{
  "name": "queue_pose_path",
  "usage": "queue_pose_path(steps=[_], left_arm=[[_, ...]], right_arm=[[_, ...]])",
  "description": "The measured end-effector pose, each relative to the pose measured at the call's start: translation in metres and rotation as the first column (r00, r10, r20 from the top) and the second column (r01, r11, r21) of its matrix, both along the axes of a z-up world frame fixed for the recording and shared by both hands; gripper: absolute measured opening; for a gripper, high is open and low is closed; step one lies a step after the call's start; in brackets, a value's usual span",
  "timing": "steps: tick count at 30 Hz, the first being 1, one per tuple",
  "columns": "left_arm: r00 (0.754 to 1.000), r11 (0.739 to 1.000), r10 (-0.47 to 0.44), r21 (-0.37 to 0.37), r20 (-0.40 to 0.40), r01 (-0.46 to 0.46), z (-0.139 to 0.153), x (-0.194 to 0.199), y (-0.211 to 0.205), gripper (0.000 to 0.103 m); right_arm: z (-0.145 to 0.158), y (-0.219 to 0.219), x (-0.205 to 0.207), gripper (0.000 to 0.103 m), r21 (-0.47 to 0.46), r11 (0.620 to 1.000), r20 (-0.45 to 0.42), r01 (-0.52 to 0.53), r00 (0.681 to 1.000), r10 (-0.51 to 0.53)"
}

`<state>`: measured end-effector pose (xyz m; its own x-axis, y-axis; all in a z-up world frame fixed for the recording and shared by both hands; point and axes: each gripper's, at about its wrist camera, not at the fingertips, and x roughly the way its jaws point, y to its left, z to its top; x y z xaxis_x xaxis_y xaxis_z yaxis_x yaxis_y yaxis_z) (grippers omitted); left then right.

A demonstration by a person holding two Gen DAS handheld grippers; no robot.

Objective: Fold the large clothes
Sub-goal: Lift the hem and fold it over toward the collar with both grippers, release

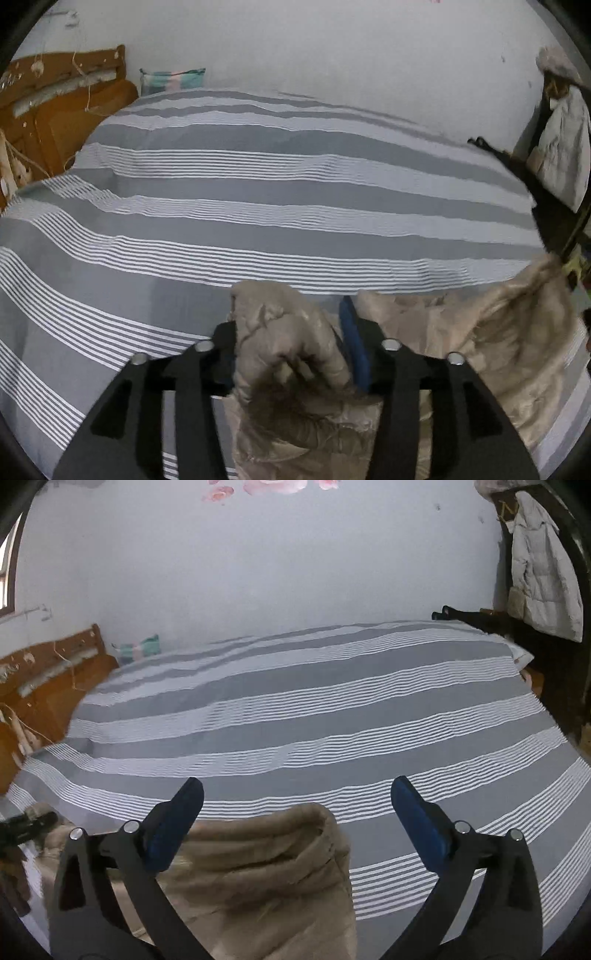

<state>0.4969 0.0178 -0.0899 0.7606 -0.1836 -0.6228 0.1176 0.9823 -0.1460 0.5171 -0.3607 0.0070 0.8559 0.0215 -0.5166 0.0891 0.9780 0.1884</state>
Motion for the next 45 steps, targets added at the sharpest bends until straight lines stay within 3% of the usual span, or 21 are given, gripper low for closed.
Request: queue_pose_path(steps=[1,2,6,9,12,16,19,24,27,31,35,40,42,45], left_arm=[[0.999,1.0,0.025,-0.003,0.028,-0.025,0.006,-0.004,0.0,0.083],[0.993,0.997,0.076,0.003,0.087,-0.077,0.016,-0.011,0.006,0.099],[0.99,0.995,0.097,0.006,0.102,-0.098,0.037,-0.019,0.007,0.1],[0.99,0.995,0.049,0.075,0.134,-0.06,0.038,-0.051,-0.01,0.1],[0.991,0.993,-0.016,0.12,0.135,-0.001,0.018,-0.092,-0.033,0.1],[0.994,0.99,-0.073,0.125,0.08,0.063,-0.024,-0.11,-0.066,0.1],[0.996,0.992,-0.074,0.109,0.041,0.069,-0.041,-0.089,-0.078,0.1],[0.998,0.997,-0.043,0.071,0.043,0.04,-0.039,-0.039,-0.088,0.1],[0.999,0.988,-0.034,0.148,0.021,0.031,-0.055,-0.008,-0.096,0.1],[0.999,0.983,0.017,0.184,0.041,-0.025,-0.076,0.014,-0.087,0.1],[0.995,0.989,0.101,0.111,-0.003,-0.1,-0.095,0.032,-0.06,0.1],[0.998,0.998,0.064,0.02,0.001,-0.064,-0.086,0.026,-0.047,0.1],[0.996,0.998,0.061,-0.017,0.057,-0.06,-0.069,0.009,-0.037,0.1],[0.989,0.998,0.058,-0.004,0.133,-0.058,-0.044,-0.027,-0.028,0.1]], right_arm=[[0.001,0.003,-0.003,0.1,-0.012,1.0,-0.001,-0.01,1.0,0.01],[0.002,0.009,-0.01,0.1,-0.042,0.999,-0.003,-0.026,1.0,0.025],[0.004,0.023,-0.037,0.1,-0.104,0.993,-0.006,-0.056,0.998,0.056],[-0.005,0.046,-0.068,0.1,-0.086,0.994,-0.024,-0.063,0.998,0.062],[-0.025,0.057,-0.079,0.1,-0.055,0.995,-0.054,-0.085,0.995,0.082],[-0.07,0.076,-0.077,0.1,-0.049,0.993,-0.17,-0.103,0.981,0.093],[-0.083,0.094,-0.069,0.1,-0.048,0.993,-0.189,-0.107,0.977,0.096],[-0.091,0.111,-0.018,0.1,-0.022,0.99,-0.193,-0.136,0.973,0.129],[-0.112,0.121,0.011,0.1,-0.084,0.99,-0.242,-0.113,0.966,0.09],[-0.15,0.114,0.033,0.1,-0.147,0.986,-0.302,-0.084,0.953,0.036],[-0.171,0.102,0.052,0.1,-0.142,0.987,-0.34,-0.075,0.94,0.023],[-0.157,0.098,0.04,0.1,-0.127,0.989,-0.298,-0.079,0.954,0.038],[-0.139,0.1,0.012,0.1,-0.149,0.987,-0.249,-0.069,0.968,0.03],[-0.112,0.083,-0.03,0.1,-0.13,0.989,-0.188,-0.071,0.981,0.046]])
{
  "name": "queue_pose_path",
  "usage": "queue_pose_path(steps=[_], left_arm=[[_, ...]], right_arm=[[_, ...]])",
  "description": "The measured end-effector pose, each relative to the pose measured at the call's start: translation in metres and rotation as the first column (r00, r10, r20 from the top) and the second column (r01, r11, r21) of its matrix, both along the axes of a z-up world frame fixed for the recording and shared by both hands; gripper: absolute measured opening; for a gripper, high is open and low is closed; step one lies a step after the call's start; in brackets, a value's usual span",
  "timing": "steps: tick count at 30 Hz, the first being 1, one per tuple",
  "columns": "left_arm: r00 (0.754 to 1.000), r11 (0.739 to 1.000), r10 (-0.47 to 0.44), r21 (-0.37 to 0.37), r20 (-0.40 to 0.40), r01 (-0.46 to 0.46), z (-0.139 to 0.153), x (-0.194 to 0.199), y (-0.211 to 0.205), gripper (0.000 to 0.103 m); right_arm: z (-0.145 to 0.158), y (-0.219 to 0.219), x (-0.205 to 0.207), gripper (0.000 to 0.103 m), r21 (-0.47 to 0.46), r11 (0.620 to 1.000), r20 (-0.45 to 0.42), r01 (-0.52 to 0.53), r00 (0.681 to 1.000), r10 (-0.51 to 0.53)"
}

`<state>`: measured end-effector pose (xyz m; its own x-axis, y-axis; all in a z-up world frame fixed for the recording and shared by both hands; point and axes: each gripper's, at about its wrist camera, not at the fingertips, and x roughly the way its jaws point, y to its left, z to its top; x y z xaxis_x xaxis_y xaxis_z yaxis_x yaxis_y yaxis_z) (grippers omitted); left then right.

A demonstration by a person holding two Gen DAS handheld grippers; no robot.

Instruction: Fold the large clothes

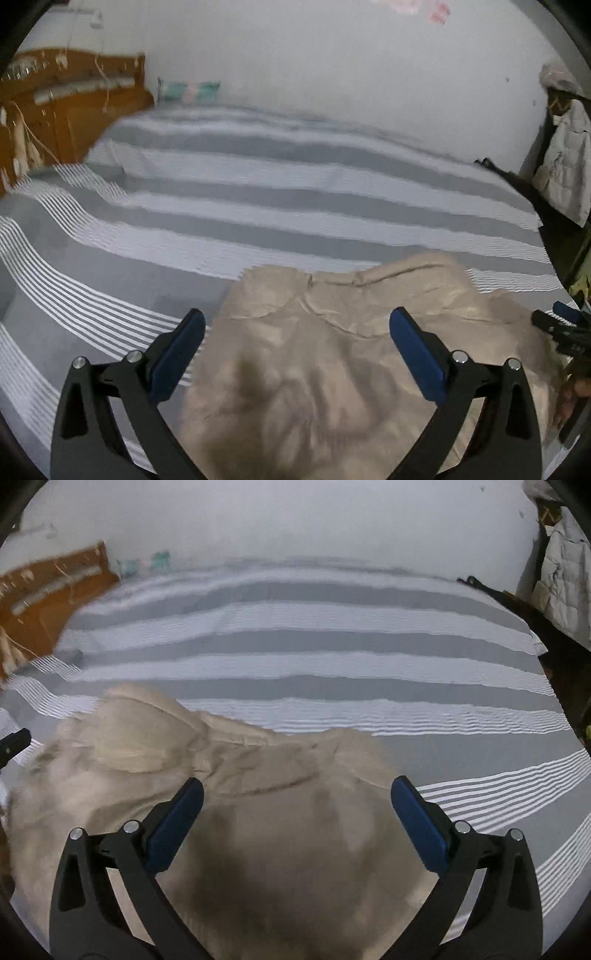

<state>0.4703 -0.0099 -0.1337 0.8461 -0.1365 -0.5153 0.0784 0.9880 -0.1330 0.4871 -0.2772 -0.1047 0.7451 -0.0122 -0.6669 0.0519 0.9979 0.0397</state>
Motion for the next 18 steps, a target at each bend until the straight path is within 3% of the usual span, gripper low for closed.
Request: queue_pose_path(steps=[6,14,18], left_arm=[[0.993,0.991,-0.017,0.133,0.116,0.001,0.025,-0.093,0.004,0.1],[0.997,0.992,-0.005,0.125,0.082,-0.006,0.019,-0.17,0.028,0.101],[0.998,0.988,-0.002,0.154,0.065,-0.008,0.012,-0.185,0.029,0.101]], right_arm=[[0.021,-0.025,-0.096,0.1,-0.061,0.998,0.02,-0.005,1.0,0.007],[0.025,-0.043,-0.197,0.1,-0.04,0.998,-0.002,0.054,0.999,-0.054],[0.034,-0.054,-0.211,0.1,-0.015,0.998,0.017,0.067,0.998,-0.067]])
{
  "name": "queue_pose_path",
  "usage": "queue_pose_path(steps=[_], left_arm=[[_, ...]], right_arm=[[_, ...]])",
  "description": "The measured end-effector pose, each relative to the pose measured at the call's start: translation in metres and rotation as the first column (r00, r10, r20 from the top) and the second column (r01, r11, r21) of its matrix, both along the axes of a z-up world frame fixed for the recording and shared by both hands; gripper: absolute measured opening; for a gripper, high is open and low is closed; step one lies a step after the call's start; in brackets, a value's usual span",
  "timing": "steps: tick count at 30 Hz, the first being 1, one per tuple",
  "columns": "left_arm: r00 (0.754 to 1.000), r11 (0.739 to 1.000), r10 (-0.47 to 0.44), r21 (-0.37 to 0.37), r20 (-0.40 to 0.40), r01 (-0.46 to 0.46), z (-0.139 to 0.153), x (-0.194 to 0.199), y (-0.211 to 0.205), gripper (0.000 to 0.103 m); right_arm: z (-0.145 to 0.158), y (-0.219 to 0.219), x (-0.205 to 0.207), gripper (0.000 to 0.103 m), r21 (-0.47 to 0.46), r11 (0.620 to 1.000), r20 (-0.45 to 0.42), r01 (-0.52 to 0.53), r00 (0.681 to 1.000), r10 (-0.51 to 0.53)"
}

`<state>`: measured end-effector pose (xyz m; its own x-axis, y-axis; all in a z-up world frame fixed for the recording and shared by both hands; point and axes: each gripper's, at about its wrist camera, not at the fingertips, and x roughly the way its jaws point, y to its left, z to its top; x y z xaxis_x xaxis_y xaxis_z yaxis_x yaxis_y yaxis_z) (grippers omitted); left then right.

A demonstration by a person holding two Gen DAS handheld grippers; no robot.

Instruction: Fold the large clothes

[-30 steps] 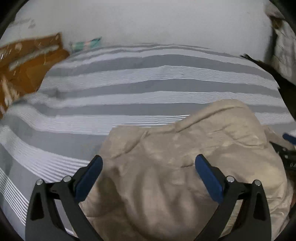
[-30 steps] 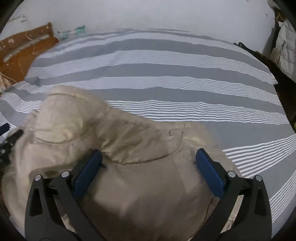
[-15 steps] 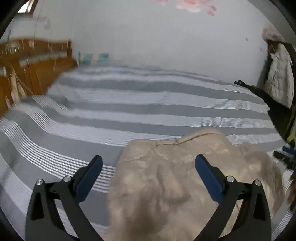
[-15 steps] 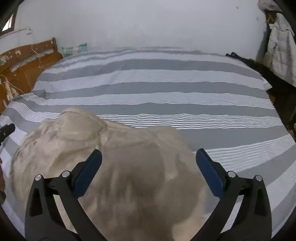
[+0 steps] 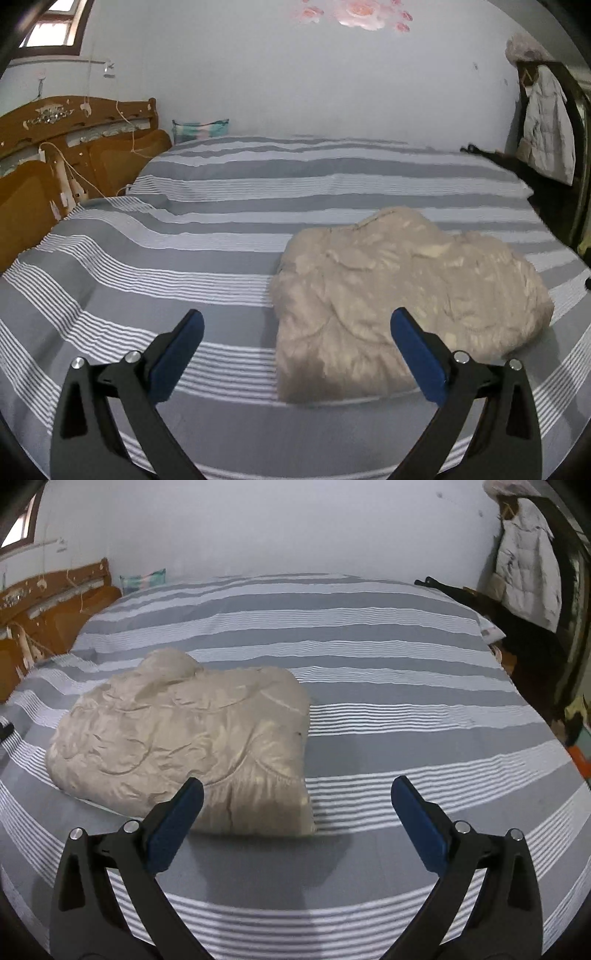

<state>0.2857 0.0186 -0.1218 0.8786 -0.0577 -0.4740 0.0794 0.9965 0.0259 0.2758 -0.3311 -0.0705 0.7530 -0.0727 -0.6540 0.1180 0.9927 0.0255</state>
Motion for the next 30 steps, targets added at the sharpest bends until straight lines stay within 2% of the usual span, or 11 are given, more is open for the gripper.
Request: queue_pose_path(steps=[4,12,16,19,20,24,28,30], left_arm=[[1.0,1.0,0.01,-0.007,-0.011,-0.01,-0.001,0.002,-0.001,0.101],[0.999,0.999,0.026,-0.03,-0.031,-0.027,-0.009,0.013,-0.002,0.101],[0.999,1.0,-0.004,-0.015,-0.043,0.003,-0.02,0.014,-0.009,0.101],[0.999,1.0,-0.008,0.017,-0.033,0.009,-0.04,0.003,-0.018,0.101],[0.998,1.0,0.003,0.021,-0.062,-0.002,-0.05,0.002,-0.019,0.101],[0.996,0.999,0.043,-0.013,-0.073,-0.044,-0.07,-0.007,-0.015,0.101],[0.983,0.998,0.055,0.03,-0.176,-0.051,-0.1,0.002,-0.015,0.101],[0.962,0.998,0.065,0.035,-0.264,-0.058,-0.118,0.009,-0.013,0.101]], right_arm=[[0.003,0.009,-0.013,0.1,0.014,1.0,0.004,0.003,1.0,-0.004],[-0.002,0.003,0.008,0.1,0.02,1.0,-0.007,-0.008,1.0,0.008],[-0.013,-0.003,0.013,0.1,0.02,1.0,-0.009,-0.004,1.0,0.004],[-0.034,-0.009,0.012,0.1,0.057,0.998,-0.033,-0.004,0.999,0.006],[-0.044,-0.012,0.008,0.1,0.054,0.998,-0.041,0.012,0.999,-0.01],[-0.077,-0.011,-0.007,0.1,0.024,1.0,-0.087,0.0,0.996,0.002],[-0.12,-0.012,-0.016,0.1,0.003,1.0,-0.208,0.007,0.978,-0.006],[-0.143,-0.011,-0.018,0.1,0.008,1.0,-0.266,0.002,0.964,0.001]])
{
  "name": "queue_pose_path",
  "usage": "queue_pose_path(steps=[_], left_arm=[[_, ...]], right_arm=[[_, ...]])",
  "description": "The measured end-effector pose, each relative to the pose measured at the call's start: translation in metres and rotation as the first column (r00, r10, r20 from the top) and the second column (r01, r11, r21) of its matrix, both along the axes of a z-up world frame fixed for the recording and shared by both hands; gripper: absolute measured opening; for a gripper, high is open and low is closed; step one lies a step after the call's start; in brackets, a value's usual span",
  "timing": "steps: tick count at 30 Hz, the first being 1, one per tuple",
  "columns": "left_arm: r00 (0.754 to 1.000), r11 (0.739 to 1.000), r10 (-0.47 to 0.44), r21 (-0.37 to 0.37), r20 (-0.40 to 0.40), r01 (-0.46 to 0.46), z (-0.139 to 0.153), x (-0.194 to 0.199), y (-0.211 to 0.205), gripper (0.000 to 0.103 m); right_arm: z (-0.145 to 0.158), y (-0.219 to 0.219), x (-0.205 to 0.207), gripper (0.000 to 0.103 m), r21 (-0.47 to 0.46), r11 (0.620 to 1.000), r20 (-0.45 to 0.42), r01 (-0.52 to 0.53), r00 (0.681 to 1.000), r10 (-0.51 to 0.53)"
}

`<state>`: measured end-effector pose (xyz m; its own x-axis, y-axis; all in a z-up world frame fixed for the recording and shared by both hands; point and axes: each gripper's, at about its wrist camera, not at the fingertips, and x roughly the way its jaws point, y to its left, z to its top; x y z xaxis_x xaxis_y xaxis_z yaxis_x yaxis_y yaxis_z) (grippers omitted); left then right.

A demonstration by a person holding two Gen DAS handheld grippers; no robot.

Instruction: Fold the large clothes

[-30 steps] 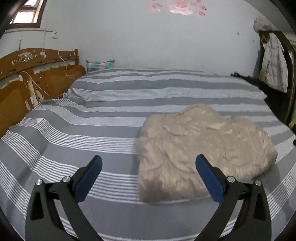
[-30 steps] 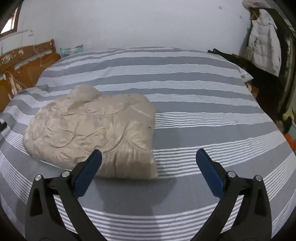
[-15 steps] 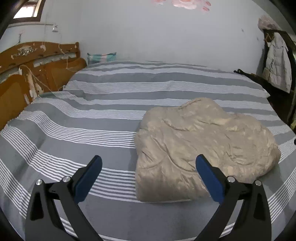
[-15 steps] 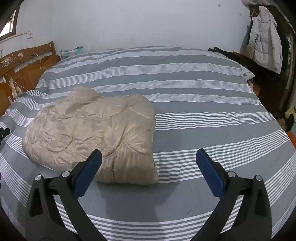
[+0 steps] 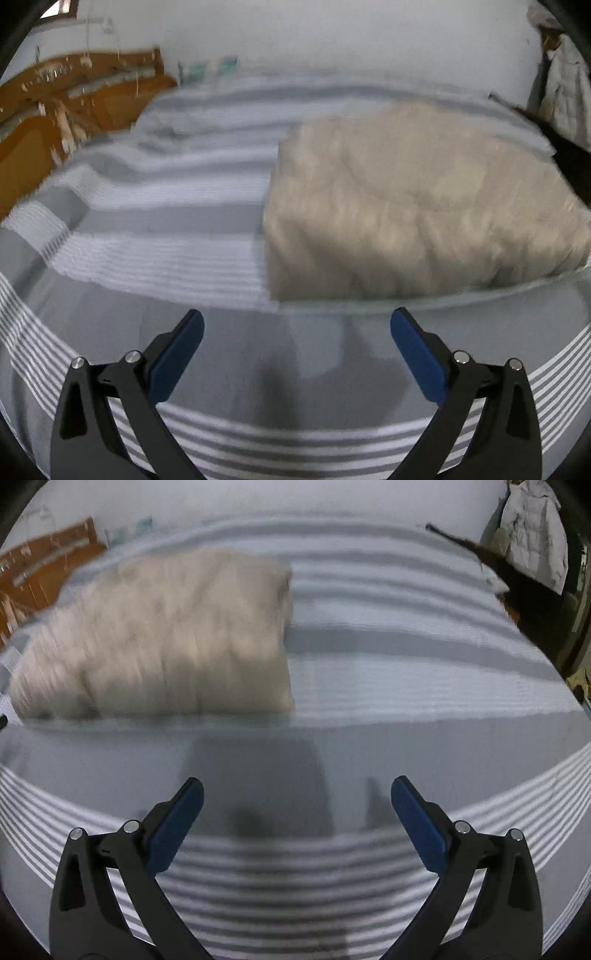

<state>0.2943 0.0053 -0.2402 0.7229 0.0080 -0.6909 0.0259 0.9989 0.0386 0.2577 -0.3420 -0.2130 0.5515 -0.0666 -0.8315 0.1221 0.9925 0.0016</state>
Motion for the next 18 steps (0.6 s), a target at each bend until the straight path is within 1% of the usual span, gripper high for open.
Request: queue_pose_path(steps=[1,3,4,5,6,9,12,18], left_arm=[[0.999,1.0,-0.009,-0.005,-0.047,0.008,-0.006,0.005,0.0,0.101],[0.999,1.0,-0.01,-0.016,-0.048,0.009,-0.009,0.003,0.004,0.101],[0.997,1.0,-0.018,-0.022,-0.07,0.017,-0.012,0.004,0.005,0.101],[0.991,0.999,-0.037,-0.039,-0.125,0.033,-0.019,0.006,0.006,0.101],[0.983,0.998,-0.048,-0.041,-0.175,0.041,-0.028,0.011,0.007,0.102],[0.985,0.999,-0.043,-0.007,-0.168,0.042,-0.027,0.011,0.002,0.102],[0.985,0.999,-0.044,-0.019,-0.169,0.042,-0.026,0.012,0.004,0.102],[0.985,0.999,-0.043,-0.015,-0.169,0.041,-0.026,0.013,0.003,0.102]], right_arm=[[0.0,0.001,-0.002,0.1,-0.002,1.0,0.013,0.005,1.0,-0.005],[0.0,0.004,-0.001,0.1,-0.029,1.0,0.012,0.003,1.0,-0.003],[-0.002,0.004,-0.001,0.1,-0.032,0.999,0.009,0.003,1.0,-0.003],[-0.003,0.003,-0.001,0.1,-0.018,1.0,0.007,0.004,1.0,-0.004],[-0.003,0.001,0.0,0.1,-0.001,1.0,0.007,0.005,1.0,-0.005],[-0.005,-0.005,0.0,0.1,0.042,0.999,0.008,0.006,1.0,-0.007],[-0.004,-0.003,0.001,0.1,0.03,1.0,0.009,0.006,1.0,-0.006],[-0.005,-0.002,0.001,0.1,0.032,0.999,0.011,0.007,1.0,-0.007]])
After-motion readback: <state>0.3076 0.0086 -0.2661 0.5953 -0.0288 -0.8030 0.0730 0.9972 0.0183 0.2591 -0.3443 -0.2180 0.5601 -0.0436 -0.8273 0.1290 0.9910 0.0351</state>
